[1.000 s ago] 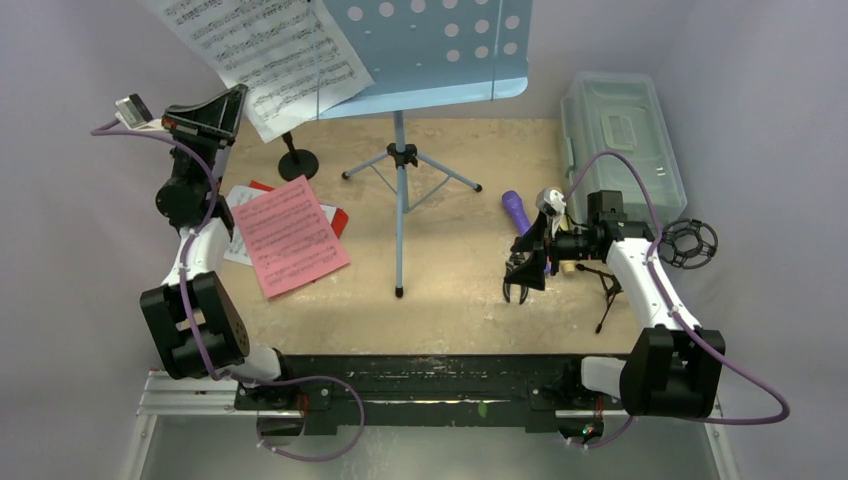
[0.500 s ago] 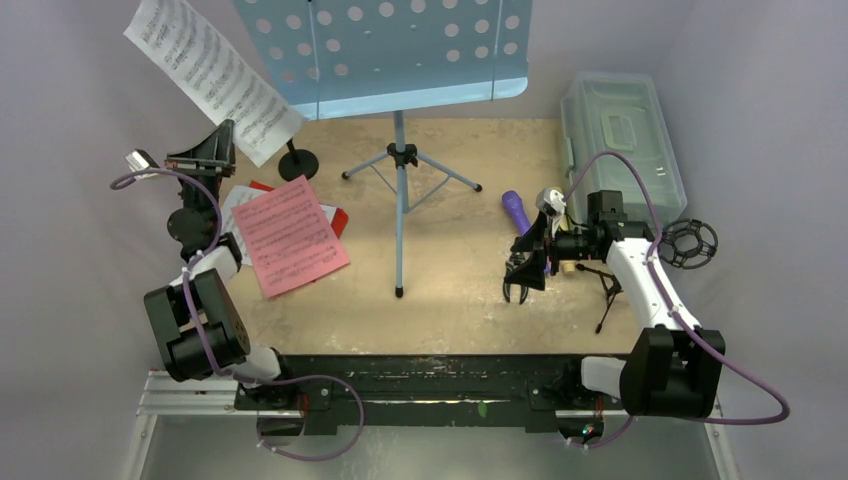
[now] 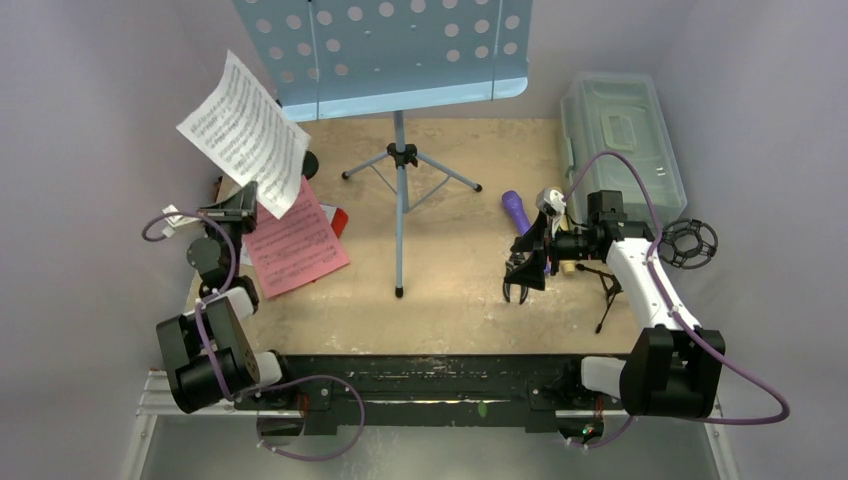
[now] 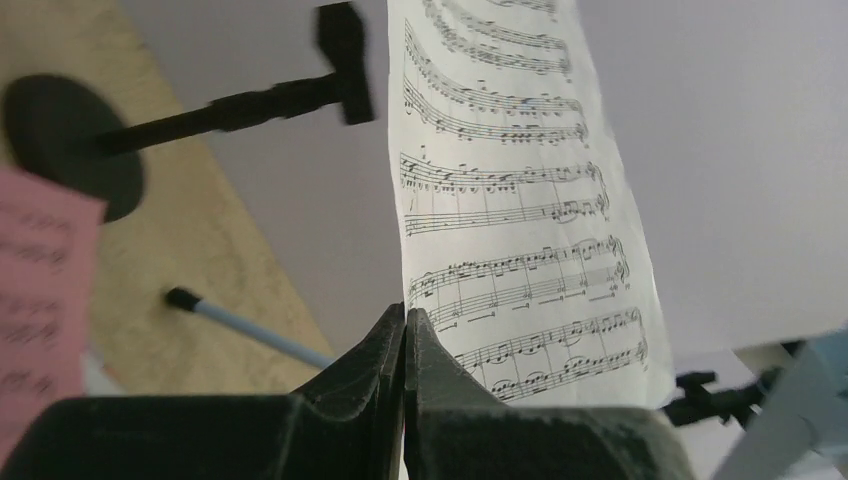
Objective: Pack up the instrument practice props
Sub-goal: Place the sheet music at the center of the board.
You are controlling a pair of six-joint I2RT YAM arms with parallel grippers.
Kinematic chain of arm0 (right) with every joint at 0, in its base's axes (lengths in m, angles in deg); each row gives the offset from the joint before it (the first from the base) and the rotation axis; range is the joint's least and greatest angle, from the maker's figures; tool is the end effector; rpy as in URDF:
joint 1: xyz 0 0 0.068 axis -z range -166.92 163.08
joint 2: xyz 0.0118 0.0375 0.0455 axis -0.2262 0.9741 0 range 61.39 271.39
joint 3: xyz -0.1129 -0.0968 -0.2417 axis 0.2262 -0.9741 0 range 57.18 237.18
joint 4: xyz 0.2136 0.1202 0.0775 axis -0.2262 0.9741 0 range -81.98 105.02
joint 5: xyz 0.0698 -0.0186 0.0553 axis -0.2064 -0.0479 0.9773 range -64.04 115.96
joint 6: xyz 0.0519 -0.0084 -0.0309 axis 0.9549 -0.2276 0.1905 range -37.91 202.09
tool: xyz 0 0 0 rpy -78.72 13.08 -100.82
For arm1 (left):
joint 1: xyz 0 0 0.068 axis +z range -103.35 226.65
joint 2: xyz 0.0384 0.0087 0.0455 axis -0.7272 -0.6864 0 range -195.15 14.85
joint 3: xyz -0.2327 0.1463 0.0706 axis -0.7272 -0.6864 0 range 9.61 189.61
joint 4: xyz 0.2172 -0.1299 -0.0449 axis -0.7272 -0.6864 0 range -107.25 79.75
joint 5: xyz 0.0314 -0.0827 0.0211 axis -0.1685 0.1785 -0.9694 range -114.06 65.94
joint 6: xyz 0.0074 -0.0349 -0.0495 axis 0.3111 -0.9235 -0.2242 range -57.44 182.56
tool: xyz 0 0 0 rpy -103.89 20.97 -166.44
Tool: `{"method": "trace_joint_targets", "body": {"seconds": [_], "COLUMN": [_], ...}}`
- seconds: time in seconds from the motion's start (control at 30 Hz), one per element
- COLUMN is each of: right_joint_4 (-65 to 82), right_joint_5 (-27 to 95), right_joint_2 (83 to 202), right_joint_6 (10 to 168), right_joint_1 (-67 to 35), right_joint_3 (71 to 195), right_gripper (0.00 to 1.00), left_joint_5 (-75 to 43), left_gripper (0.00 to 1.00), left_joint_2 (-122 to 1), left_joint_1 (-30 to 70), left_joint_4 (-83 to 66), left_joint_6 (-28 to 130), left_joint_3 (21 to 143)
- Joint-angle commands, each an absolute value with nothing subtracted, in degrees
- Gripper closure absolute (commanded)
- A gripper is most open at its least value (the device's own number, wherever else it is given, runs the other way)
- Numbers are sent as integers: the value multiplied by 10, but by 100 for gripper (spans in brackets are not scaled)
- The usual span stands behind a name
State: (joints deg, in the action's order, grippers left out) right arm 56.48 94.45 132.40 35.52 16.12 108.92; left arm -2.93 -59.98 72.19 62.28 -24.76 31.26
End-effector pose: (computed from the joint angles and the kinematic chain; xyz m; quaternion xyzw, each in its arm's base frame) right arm 0.2134 0.0311 0.2673 -0.4017 0.7130 0.4342 0.3766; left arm 0.2327 0.0929 0.2615 -0.3909 0.4389 -0.5028 0.6338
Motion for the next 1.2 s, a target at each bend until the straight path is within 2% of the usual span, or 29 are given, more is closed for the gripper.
{"method": "trace_joint_targets", "body": {"seconds": [0.0,0.23,0.3,0.37,0.53,0.57,0.67,1.03,1.17], "right_joint_4": [565,565,565,565,564,564,563,562,562], "right_joint_5": [954,954,954,954,954,954,954,954,954], "right_joint_2": [1327,1328,1329,1329,1330,1330,1331,1333,1333], "right_joint_6": [344,343,344,344,344,344,344,344,344], "right_joint_1": [160,160,160,160,160,160,160,160,160], "right_joint_3": [1110,1110,1110,1110,1109,1109,1108,1108,1108], "right_gripper": [1,1,1,1,1,1,1,1,1], "left_joint_5": [-90,-189,-214,-228,-253,-256,-265,-244,-152], "left_gripper": [100,100,96,84,31,24,10,8,11], "left_joint_2": [-582,-579,-582,-592,-611,-608,-585,-498,-481], "left_joint_1": [728,727,727,728,727,728,727,728,727], "left_joint_4": [384,71,0,-46,-165,-178,-212,-251,-181], "left_joint_6": [-182,-118,-94,-85,-68,-63,-47,-11,23], "left_joint_3": [261,296,318,341,404,413,434,471,458]}}
